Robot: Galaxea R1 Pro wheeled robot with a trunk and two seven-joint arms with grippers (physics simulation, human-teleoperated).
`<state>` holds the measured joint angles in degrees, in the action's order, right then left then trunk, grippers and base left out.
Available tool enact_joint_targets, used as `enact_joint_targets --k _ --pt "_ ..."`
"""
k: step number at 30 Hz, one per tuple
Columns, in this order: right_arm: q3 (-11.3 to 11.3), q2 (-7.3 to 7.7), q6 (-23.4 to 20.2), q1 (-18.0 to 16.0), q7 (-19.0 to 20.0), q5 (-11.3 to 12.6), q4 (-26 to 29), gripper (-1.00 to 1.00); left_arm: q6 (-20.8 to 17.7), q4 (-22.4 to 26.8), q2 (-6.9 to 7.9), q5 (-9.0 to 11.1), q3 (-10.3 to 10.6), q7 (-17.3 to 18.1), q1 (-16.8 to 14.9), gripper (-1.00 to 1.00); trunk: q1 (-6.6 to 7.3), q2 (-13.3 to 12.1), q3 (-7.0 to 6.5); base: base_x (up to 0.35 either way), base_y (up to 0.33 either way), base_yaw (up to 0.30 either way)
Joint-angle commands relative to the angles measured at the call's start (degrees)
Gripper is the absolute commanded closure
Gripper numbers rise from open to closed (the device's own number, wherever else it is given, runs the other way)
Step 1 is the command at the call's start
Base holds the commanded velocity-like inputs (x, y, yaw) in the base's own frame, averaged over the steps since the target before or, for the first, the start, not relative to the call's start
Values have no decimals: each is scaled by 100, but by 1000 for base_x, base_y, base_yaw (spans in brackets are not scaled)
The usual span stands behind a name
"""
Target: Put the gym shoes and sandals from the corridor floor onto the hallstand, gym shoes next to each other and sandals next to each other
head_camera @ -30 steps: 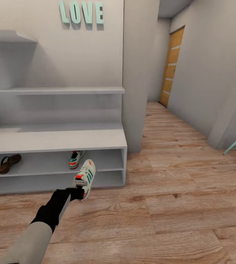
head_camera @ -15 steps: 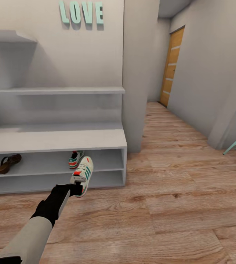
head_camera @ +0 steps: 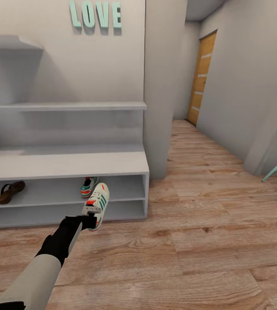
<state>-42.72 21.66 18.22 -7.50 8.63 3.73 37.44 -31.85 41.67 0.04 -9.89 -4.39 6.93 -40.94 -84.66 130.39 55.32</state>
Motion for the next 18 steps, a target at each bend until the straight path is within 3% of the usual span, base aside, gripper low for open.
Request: enact_joint_targets --k 1,18 --pt "-14 -2 6 -5 55 58 -4 100 -23 8 -4 -61 -24 57 -2 100 -21 42 23 0 0 0" --pt "-32 -4 15 -5 43 66 13 100 -14 -65 -13 -57 -88 32 -4 100 -394 724 398 0 0 0"
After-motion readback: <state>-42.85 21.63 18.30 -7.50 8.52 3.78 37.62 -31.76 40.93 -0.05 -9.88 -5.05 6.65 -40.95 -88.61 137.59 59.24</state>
